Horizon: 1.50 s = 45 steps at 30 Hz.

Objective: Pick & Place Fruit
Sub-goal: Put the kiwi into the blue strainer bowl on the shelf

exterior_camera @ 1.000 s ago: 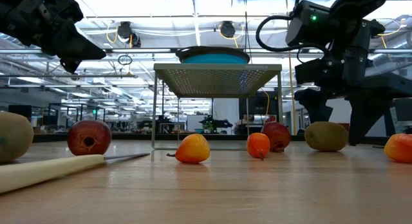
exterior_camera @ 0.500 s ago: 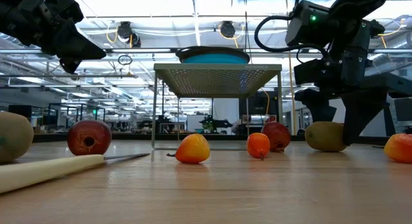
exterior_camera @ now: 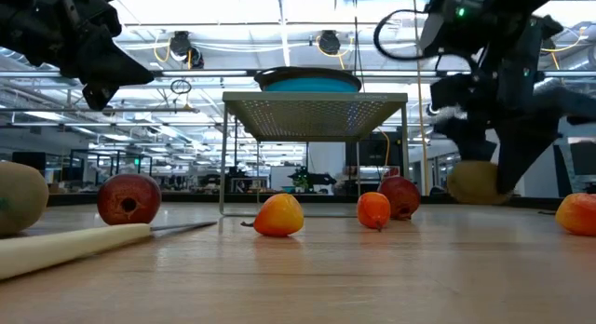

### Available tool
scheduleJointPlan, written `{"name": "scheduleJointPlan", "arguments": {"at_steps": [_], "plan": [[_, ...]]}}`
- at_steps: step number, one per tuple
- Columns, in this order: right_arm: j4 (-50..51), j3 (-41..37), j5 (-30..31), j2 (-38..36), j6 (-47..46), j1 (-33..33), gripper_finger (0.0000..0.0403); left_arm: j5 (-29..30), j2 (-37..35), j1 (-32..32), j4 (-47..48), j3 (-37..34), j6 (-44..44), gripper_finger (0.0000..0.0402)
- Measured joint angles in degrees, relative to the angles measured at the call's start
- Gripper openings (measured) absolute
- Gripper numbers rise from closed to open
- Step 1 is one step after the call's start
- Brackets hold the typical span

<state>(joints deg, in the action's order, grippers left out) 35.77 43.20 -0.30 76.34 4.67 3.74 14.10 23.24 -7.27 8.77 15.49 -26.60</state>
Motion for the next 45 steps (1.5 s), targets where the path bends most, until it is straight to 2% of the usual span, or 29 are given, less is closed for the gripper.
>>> {"name": "scheduleJointPlan", "arguments": {"at_steps": [3,6,13,21,29,39,45], "plan": [[1.36,1.41,-0.79,-2.6,-1.21,0.77,0.0208,-0.02,-0.02,0.0,-0.08,0.0,-0.95,0.0017],[1.54,3.01,-4.48,-5.4,-3.6,1.6,0.0204,-0.04,0.01,0.0,-0.29,0.0,-0.97,0.0017],[-0.09,6.16,-8.97,-10.7,-14.05,4.09,0.0205,-0.03,0.01,0.01,-2.14,0.0,-0.79,0.0017],[-13.29,6.57,-8.92,-14.64,-25.84,6.37,0.0204,-0.04,0.01,0.0,-3.1,0.0,-0.76,0.0017],[-27.78,6.58,-8.77,-14.95,-34.49,6.52,0.0204,-0.04,-0.02,0.0,-3.09,0.0,-2.55,0.0017],[-35.51,6.58,-3.82,-14.93,-42.66,6.5,0.0204,-0.61,-0.01,0.0,-3.01,0.0,-5.64,0.0017],[-38.26,6.58,-2.51,-14.91,-43.04,6.5,0.0204,-0.62,0.01,0.0,-3.01,0.0,-5.65,0.0017]]}}
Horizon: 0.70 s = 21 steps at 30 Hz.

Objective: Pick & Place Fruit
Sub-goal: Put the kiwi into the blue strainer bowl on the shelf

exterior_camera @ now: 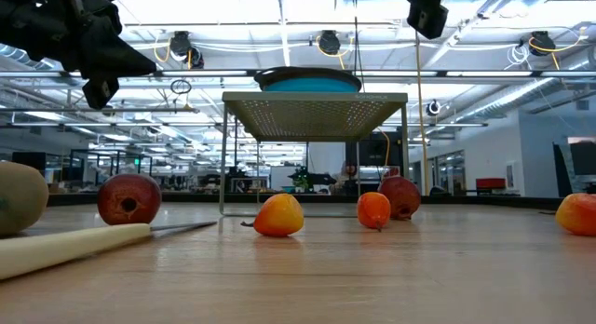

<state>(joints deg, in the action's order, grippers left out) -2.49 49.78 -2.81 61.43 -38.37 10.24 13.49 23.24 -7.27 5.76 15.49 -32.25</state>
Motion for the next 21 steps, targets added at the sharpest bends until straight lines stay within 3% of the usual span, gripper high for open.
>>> {"name": "scheduleJointPlan", "arguments": {"at_steps": [12,21], "plan": [[-0.05,0.0,0.33,0.0,0.37,0.0,0.0204,-0.12,0.0,0.0,-0.02,0.0,-4.63,0.0017],[-0.06,0.0,6.69,0.0,9.6,0.0,0.0204,-0.57,-0.01,0.0,-0.98,-0.02,-5.91,0.0028]]}}
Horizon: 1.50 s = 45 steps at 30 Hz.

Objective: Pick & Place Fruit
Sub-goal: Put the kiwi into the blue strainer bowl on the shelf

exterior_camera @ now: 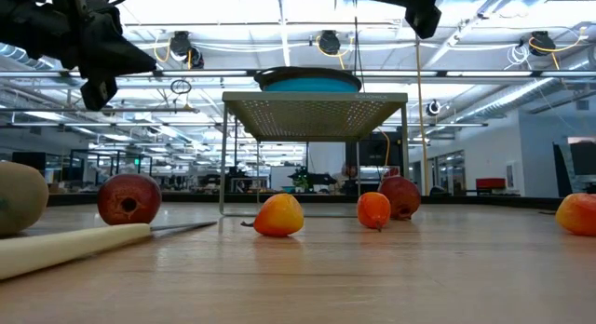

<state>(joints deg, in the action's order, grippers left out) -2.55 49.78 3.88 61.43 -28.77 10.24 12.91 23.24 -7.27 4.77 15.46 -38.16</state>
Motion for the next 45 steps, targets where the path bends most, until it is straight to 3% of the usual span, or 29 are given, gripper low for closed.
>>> {"name": "scheduleJointPlan", "arguments": {"at_steps": [10,21,36,45], "plan": [[-0.77,0.0,8.3,0.33,14.79,0.0,0.0204,0.2,0.01,0.0,-10.54,0.02,-0.18,0.0118],[-7.16,0.0,8.36,0.79,34.03,-0.02,0.0205,0.56,2.76,0.0,-25.1,0.0,-2.86,0.0196],[-10.36,0.0,10.05,0.76,60.79,-0.02,0.0205,0.14,20.6,-0.06,-51.04,0.11,-7.49,0.0212],[-10.37,0.0,10.82,0.76,70.23,-0.04,0.0205,0.52,29.76,-1.99,-51.37,10.53,-4.83,0.0212]]}}
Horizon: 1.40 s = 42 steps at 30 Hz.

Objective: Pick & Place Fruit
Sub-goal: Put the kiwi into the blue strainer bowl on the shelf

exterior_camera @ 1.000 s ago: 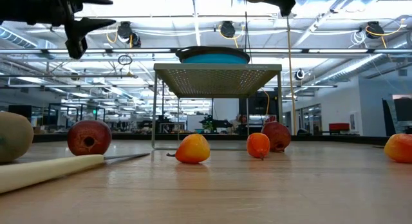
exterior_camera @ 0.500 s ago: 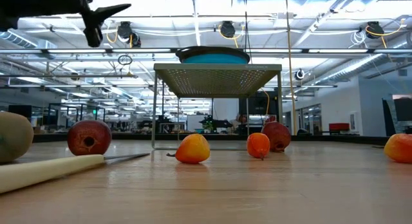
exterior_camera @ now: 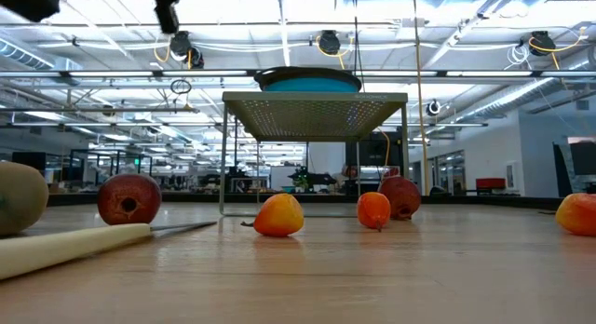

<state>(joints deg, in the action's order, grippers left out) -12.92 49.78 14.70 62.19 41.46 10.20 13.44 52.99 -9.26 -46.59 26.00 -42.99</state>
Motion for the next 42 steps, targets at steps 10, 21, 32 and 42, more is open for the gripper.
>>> {"name": "scheduleJointPlan", "arguments": {"at_steps": [10,21,32,42], "plan": [[-0.14,0.0,6.4,0.0,11.97,-0.02,0.0205,0.08,11.45,-1.05,3.74,14.36,1.8,0.0212],[-0.17,0.0,6.34,0.0,24.89,0.04,0.0206,0.02,20.45,0.13,14.12,25.11,-4.6,0.0212],[-0.65,0.0,6.49,-0.02,37.06,0.29,0.0206,-0.3,26.22,1.73,16.95,29.56,-11.34,0.0212],[-5.5,0.0,12.48,4.01,47.26,3.33,0.0206,-5.15,31.89,3.22,17.71,35.15,-11.32,0.0212]]}}
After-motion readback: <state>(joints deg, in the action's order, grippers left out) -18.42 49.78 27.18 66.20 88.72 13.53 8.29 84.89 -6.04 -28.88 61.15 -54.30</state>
